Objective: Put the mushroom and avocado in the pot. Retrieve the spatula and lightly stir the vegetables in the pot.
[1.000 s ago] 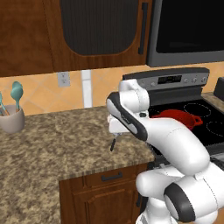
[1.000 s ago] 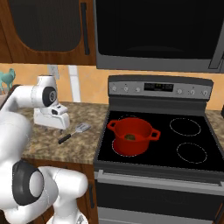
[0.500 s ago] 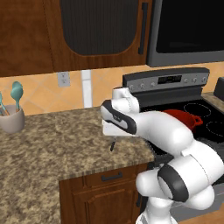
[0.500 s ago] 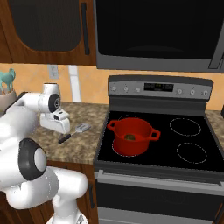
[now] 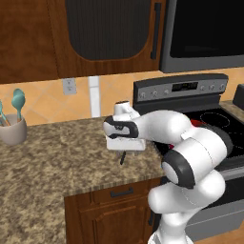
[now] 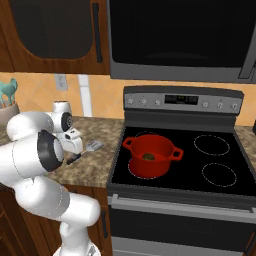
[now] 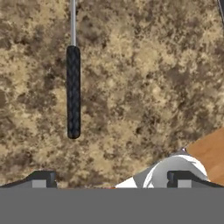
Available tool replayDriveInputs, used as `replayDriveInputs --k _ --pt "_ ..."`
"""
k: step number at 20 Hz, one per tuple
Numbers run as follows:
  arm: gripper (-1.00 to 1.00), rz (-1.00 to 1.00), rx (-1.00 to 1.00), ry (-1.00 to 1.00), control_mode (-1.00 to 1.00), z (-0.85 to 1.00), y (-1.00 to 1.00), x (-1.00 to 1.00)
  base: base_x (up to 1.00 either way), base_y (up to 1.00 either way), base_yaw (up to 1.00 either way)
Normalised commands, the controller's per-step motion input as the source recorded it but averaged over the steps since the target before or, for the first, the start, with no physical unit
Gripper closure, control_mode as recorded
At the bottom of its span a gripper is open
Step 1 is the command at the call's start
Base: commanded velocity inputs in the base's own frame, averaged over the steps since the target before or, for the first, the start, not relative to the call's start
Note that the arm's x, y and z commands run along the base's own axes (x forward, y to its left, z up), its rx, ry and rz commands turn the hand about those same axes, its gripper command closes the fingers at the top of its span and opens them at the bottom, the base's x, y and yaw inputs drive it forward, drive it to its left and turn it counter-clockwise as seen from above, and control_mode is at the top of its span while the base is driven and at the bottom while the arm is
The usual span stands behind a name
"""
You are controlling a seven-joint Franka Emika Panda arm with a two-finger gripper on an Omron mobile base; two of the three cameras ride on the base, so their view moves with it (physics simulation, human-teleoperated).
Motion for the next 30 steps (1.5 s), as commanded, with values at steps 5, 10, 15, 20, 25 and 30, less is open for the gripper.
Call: replayDriveInputs --k 5,10,15,20,25,30 --pt "-1.00 0.00 0.00 0.00 -1.00 -0.32 0.20 0.25 0.00 0.00 0.00" --pt "-1.00 0.00 0.00 0.00 -1.00 -0.40 0.13 0.33 0.00 0.00 0.00" --pt "-1.00 0.00 0.00 0.00 -1.00 -0.32 0.00 0.32 0.00 0.00 0.00" --pt "-1.00 0.00 0.00 0.00 -1.00 -0.24 0.00 0.01 0.00 0.00 0.00" --pt "-1.00 0.00 0.00 0.00 -1.00 -0.23 -0.01 0.00 0.00 0.00 0.00" --pt "-1.00 0.00 0.00 0.00 -1.00 -0.41 -0.02 0.00 0.00 0.00 0.00"
